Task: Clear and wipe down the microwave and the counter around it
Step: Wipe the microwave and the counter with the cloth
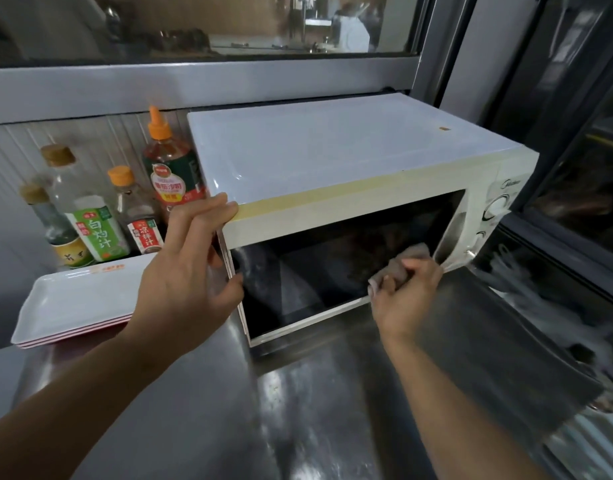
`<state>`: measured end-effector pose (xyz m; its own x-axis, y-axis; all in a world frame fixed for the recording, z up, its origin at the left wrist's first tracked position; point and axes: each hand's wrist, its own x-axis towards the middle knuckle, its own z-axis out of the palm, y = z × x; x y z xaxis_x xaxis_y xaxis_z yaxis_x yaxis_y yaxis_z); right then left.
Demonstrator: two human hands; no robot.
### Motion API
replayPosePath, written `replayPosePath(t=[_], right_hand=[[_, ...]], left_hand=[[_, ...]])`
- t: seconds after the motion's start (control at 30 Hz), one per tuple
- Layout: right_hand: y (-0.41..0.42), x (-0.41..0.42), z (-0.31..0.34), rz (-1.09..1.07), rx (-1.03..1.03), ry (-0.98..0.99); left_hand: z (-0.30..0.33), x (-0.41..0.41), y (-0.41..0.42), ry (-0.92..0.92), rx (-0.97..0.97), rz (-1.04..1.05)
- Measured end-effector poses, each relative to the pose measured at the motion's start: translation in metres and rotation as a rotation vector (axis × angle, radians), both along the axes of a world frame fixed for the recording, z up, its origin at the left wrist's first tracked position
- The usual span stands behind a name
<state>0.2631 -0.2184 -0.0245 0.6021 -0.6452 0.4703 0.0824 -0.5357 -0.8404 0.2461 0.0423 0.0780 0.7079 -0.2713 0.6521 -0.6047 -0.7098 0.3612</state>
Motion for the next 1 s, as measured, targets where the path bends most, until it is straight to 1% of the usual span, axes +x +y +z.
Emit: replayPosePath(t=[0.07,0.1,0.13,0.2,0.23,0.3,0.4,0.47,0.57,0.67,0.73,0.83,0.9,1.0], right_hand=[[0.002,-0.008,-0.026,-0.009,-0.028,0.151],[-0.001,-0.007,-0.035,-0.034,-0.017,0.179],[-0.001,-0.005,-0.034,-0.018,0.032,0.169],[0.001,-0.003,-0.021,0.089,0.106,0.155],[0.004,-0.005,-0.012,0.113,0.124,0.142],[0.007,-0.006,0.005,0.093,0.094,0.1],[0.017,-0.007,0.049,-0.023,0.093,-0.057],[0.019,-0.004,0.072,-0.038,0.075,-0.171],[0.028,-0.005,0.069,-0.044,0.083,-0.202],[0.039,-0.007,0.037,0.015,0.065,-0.218],[0.044,-0.013,0.011,0.065,0.016,-0.145],[0.047,-0.025,-0.022,0.153,-0.051,0.022],[0.045,-0.028,-0.026,0.173,-0.066,0.096],[0.043,-0.027,-0.009,0.172,-0.024,0.185]], left_hand=[[-0.001,0.0,0.0,-0.006,-0.009,-0.002],[-0.001,0.0,0.0,-0.012,-0.009,-0.006],[0.0,0.001,0.001,-0.018,-0.005,-0.007],[-0.002,0.001,0.001,-0.001,0.011,-0.01],[-0.002,0.001,0.001,0.015,0.014,-0.005],[-0.001,-0.001,0.002,0.039,0.021,0.008],[0.002,-0.002,0.002,0.028,0.039,-0.001],[0.003,-0.002,0.004,0.02,0.037,-0.003],[0.001,-0.001,0.004,0.016,0.023,-0.009],[-0.004,0.002,0.002,0.015,0.006,-0.003],[-0.007,0.003,0.002,0.001,0.005,-0.005],[-0.007,0.003,0.003,0.004,0.005,-0.002],[-0.006,0.002,0.004,0.003,0.014,-0.003],[-0.004,0.001,0.005,0.015,0.029,-0.016]])
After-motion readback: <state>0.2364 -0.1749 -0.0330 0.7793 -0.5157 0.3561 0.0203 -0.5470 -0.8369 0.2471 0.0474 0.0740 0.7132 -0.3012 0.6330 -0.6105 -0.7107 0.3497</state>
